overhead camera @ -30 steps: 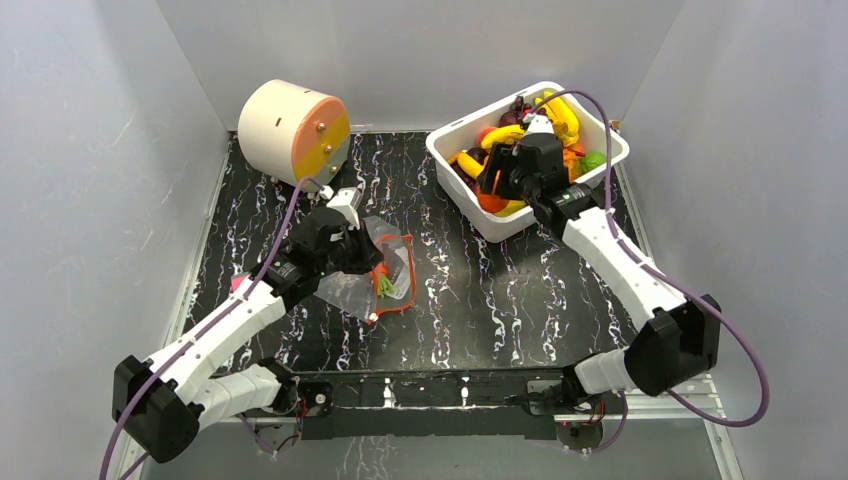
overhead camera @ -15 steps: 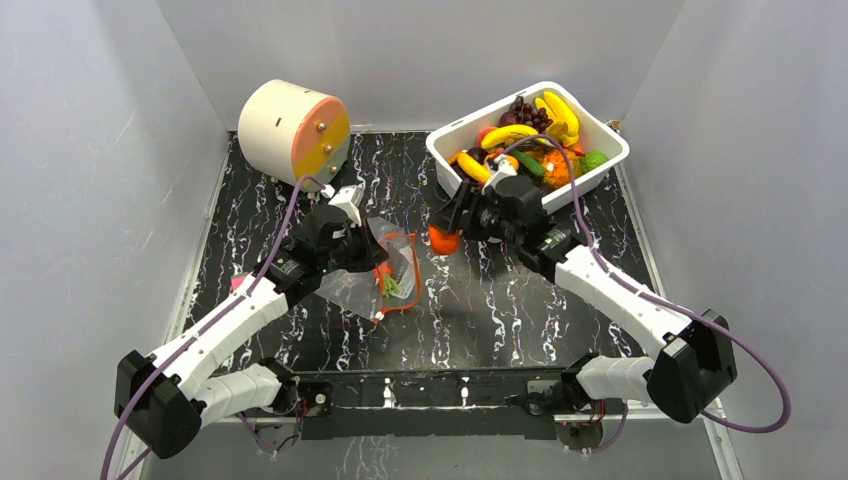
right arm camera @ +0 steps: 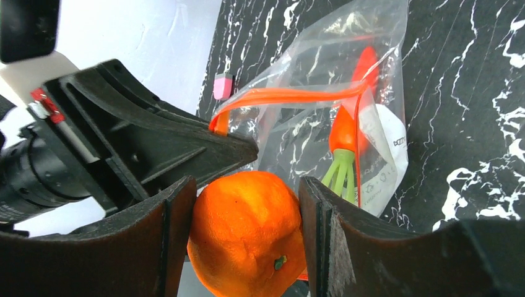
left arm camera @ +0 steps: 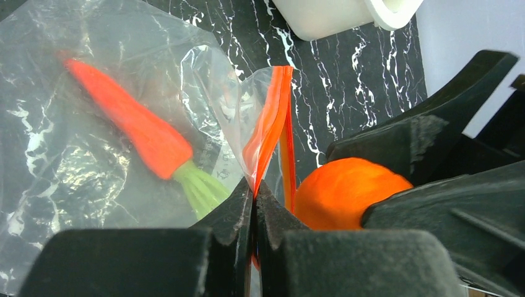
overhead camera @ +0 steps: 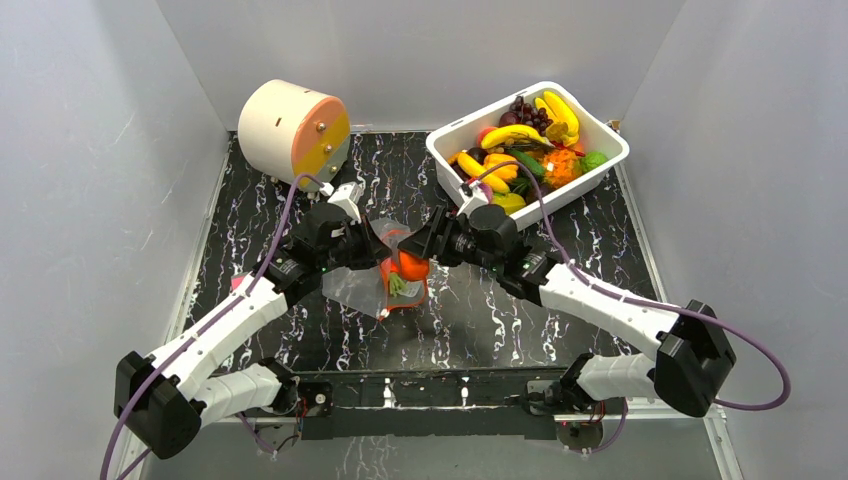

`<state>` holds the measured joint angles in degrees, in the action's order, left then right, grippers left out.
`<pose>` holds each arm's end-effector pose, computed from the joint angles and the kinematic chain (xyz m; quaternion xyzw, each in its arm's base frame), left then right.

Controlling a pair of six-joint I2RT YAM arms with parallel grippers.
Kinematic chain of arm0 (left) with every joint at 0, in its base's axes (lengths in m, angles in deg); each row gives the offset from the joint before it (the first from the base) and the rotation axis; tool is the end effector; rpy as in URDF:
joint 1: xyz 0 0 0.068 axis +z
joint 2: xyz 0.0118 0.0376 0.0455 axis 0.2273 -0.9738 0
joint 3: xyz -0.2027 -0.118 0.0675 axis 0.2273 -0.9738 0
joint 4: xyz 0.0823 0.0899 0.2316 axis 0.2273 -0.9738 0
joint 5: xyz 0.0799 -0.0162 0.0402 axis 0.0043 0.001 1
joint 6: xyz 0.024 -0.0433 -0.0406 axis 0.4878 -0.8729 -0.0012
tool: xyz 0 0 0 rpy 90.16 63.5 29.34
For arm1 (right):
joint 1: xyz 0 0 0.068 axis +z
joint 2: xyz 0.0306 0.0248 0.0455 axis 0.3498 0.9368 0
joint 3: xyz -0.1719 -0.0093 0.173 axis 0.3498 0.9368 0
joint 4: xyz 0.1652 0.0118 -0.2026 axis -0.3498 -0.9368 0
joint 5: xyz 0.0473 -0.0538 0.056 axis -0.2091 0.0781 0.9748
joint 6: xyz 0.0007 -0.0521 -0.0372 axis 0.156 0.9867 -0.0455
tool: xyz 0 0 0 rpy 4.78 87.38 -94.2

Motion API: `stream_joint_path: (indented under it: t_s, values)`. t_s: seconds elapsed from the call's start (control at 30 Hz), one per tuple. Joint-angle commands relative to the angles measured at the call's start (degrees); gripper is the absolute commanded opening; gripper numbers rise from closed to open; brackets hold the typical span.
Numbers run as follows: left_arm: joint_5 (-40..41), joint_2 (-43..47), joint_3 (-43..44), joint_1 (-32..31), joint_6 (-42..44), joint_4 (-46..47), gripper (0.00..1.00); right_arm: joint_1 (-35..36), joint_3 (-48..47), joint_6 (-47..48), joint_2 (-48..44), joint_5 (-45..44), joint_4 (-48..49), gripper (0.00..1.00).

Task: Place the food in the zip-top bag and seal the zipper
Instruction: Place the fake fruit in the zipper food storage bag.

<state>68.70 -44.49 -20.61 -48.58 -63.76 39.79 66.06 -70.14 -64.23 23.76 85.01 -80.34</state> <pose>0.2182 -0.1609 0.2718 0.0128 0.8454 -0.3460 0.4068 0.2134 0.2262 0.2604 0.0113 0.8236 0.4566 0.3362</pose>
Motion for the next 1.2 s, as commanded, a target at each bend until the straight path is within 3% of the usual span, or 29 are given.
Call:
stream_joint_path:
  t_s: [0.0,0.6,0.9,1.17]
  values:
    - [-1.2,2.0,2.4,-0.2,-1.3,1.8,0.0,2.4,1.9,-3.7,0.4,-3.9,7.8,0.27]
    - [0.2,4.4,0.2,-0.2,-3.3,4.5,0.0,4.2,5.9,-7.2,3.9,-3.7,16.2,0.3]
    - [1.0,5.0,-0.4,-0.2,-3.3,5.0,0.0,5.6,5.1,-6.4,5.8,-5.3,14.9,0.43]
    - [1.4,5.6,-1.0,-0.2,-3.4,5.2,0.0,5.6,4.7,-5.1,5.7,-5.0,12.9,0.63]
